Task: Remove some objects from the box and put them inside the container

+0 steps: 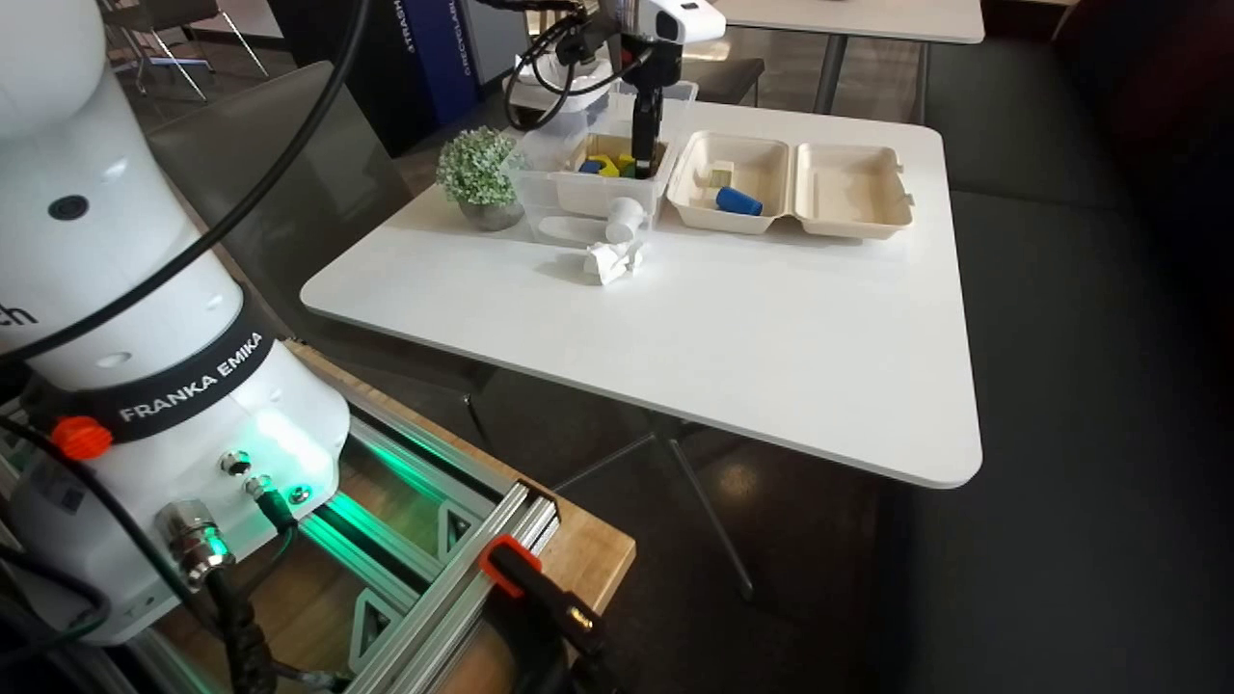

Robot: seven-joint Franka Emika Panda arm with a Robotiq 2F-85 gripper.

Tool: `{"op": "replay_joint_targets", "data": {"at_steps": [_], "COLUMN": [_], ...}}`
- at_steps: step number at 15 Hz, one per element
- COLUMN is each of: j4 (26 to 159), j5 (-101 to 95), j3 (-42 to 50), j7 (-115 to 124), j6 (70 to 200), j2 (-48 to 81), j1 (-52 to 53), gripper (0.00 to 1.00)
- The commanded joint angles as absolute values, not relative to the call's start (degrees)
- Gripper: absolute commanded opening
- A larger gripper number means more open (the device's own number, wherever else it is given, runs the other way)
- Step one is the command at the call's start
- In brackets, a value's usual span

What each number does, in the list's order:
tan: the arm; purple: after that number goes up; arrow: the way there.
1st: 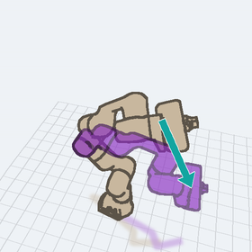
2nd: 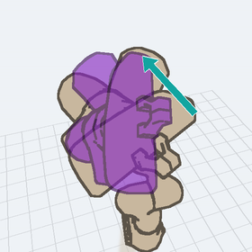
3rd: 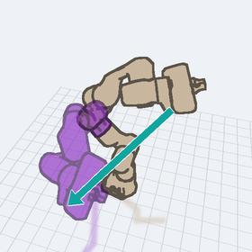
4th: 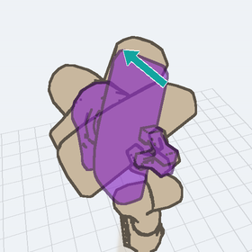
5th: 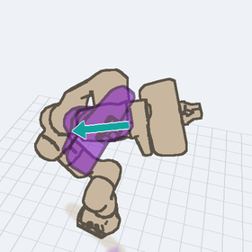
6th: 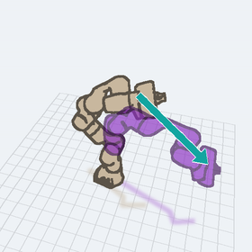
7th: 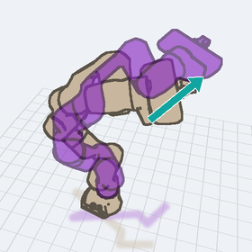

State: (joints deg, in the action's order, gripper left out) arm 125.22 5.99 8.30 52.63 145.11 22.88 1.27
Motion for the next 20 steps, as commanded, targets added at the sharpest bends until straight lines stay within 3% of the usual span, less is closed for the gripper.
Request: {"op": "replay_joint_targets", "data": {"at_steps": [1,4,7,11,15,20], "j4": [126.4,126.2,126.0,125.8,125.6,125.6], "j5": [7.0,7.0,6.8,6.7,6.4,5.8], "j3": [8.2,8.1,8.3,8.7,9.2,9.5], "j7": [54.7,56.6,58.2,60.4,61.9,62.3], "j6": [147.8,149.8,151.5,151.5,151.2,150.0], "j2": [23.3,23.7,24.2,25.2,26.3,26.1], "j1": [2.1,2.7,3.4,3.4,3.3,3.4], "gripper": [0.78,0.90,0.93,0.77,0.74,0.61]}}
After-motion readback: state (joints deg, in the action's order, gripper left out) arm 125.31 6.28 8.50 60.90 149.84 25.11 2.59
